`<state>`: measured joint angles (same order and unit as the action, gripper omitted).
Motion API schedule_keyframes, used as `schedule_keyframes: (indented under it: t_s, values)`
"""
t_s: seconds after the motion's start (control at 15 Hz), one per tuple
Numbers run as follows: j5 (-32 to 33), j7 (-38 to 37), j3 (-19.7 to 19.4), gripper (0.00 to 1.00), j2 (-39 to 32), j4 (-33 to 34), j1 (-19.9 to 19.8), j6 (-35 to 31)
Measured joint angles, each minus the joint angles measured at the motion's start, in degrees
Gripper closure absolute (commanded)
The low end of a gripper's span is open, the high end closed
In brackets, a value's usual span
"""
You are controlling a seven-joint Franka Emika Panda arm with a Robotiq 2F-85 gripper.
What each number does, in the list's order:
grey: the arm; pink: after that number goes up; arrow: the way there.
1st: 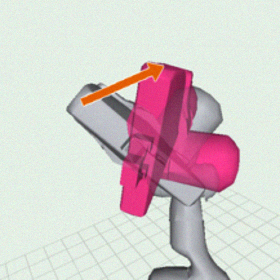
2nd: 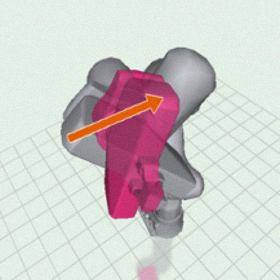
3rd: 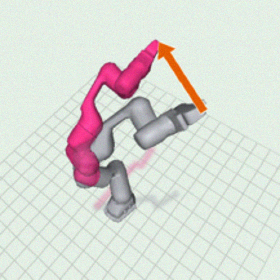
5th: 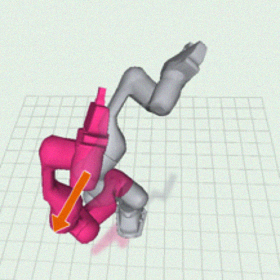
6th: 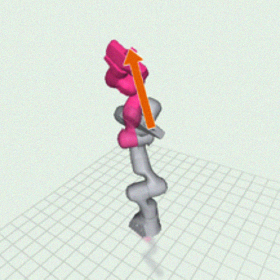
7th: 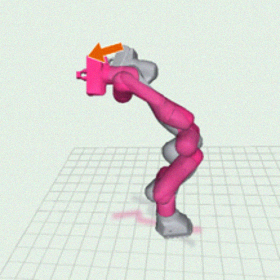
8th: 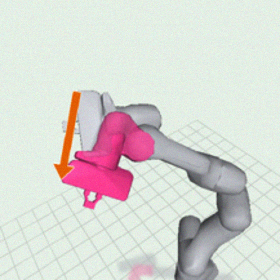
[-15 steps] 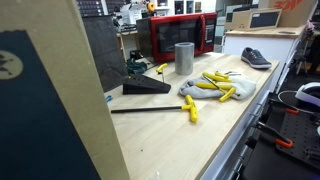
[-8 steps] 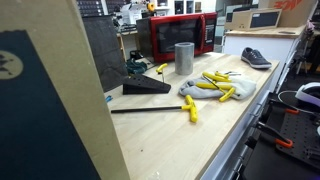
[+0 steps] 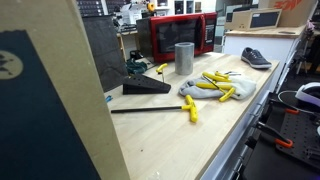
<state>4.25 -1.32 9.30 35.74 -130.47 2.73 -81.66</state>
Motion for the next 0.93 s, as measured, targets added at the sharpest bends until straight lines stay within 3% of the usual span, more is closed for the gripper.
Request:
schedule_keyframes:
  t_s: [0.47, 0.93]
  values:
    - [-0.27, 1.14, -0.74, 0.00, 0.06, -0.03, 0.46, 0.02]
    - [-0.48, 24.69, -17.29, 0.00, 4.99, -3.27, 2.26, 5.19]
